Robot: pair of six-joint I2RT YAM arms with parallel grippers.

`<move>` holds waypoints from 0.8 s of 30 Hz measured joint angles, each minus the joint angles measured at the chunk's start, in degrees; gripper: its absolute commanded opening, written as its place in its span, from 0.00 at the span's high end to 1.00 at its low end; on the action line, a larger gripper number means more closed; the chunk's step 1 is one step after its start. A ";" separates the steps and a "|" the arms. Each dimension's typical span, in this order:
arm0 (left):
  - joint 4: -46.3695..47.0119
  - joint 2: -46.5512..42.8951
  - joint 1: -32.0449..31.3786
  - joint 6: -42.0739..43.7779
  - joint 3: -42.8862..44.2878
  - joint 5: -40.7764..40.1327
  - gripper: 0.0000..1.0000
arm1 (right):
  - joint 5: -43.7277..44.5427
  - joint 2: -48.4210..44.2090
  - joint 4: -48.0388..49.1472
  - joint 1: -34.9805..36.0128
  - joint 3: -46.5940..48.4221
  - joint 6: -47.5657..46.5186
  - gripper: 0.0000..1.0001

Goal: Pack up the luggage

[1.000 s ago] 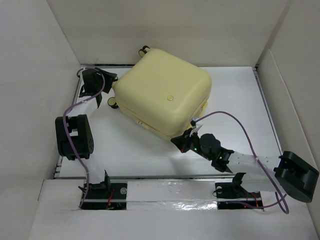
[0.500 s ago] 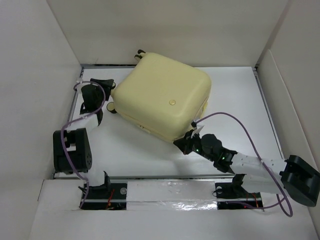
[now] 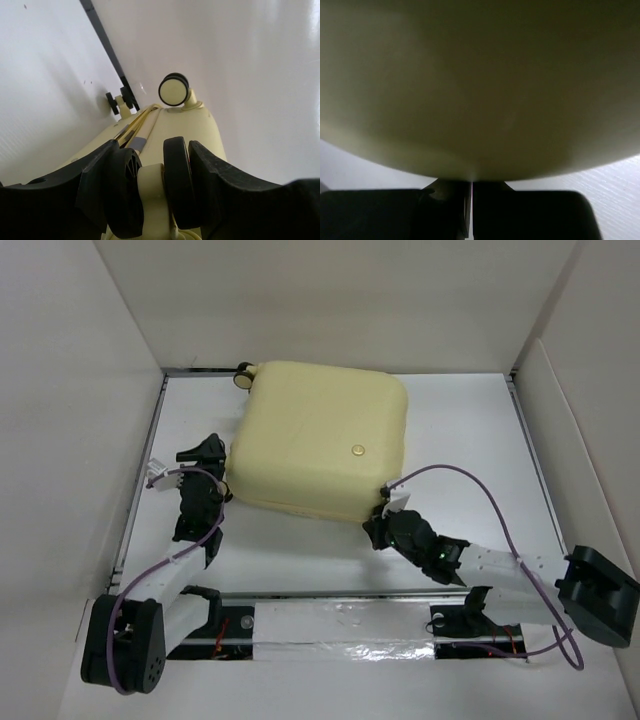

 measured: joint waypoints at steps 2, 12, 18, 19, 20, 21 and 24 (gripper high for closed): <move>-1.31 -2.84 -0.46 1.03 -0.42 -1.68 1.00 | 4.57 2.82 1.14 1.86 1.11 0.31 1.00; -11.67 -13.70 2.38 3.34 -0.22 2.60 1.00 | 8.48 -3.69 -8.33 5.16 3.13 -0.96 1.00; -16.02 -10.86 9.20 2.23 4.87 14.51 1.00 | 2.93 -14.29 -15.98 5.18 3.13 -2.19 1.00; -16.06 -9.68 10.38 1.92 5.46 16.57 1.00 | 2.38 -15.50 -16.33 5.20 3.13 -2.27 1.00; -15.93 -8.35 11.26 1.60 5.75 18.12 1.00 | 1.68 -16.52 -17.00 5.20 3.13 -2.36 1.00; -15.67 -7.04 11.91 1.25 5.77 19.23 1.00 | 0.92 -17.42 -17.86 5.20 3.08 -2.45 1.00; -15.23 -3.39 13.25 0.52 5.25 21.29 1.00 | -1.27 -19.89 -19.89 5.22 2.99 -2.71 1.00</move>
